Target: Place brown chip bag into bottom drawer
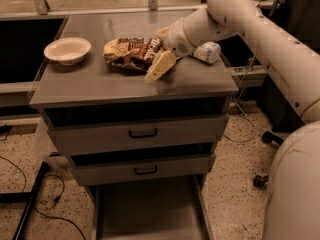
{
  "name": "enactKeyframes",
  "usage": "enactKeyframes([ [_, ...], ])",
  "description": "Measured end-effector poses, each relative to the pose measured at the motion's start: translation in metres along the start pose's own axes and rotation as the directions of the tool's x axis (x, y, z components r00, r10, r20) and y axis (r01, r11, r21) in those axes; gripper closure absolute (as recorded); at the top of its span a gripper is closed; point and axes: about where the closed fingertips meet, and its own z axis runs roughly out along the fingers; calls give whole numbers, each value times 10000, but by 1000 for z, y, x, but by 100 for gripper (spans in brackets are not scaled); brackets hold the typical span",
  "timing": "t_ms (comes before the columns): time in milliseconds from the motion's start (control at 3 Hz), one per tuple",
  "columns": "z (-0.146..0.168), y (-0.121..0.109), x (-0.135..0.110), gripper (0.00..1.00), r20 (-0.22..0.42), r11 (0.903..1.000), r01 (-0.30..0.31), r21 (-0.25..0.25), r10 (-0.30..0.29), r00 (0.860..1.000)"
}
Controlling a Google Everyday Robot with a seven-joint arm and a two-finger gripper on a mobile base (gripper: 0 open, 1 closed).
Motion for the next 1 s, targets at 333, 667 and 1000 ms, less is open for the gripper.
enactKeyframes([
  [333, 20, -9, 3, 0, -45, 9987, -425, 265, 426, 9991],
  [667, 33, -20, 2, 0, -624, 9966, -330, 759, 378, 9973],
  [1000, 34, -21, 3, 19, -666, 9965, -314, 781, 366, 9971],
])
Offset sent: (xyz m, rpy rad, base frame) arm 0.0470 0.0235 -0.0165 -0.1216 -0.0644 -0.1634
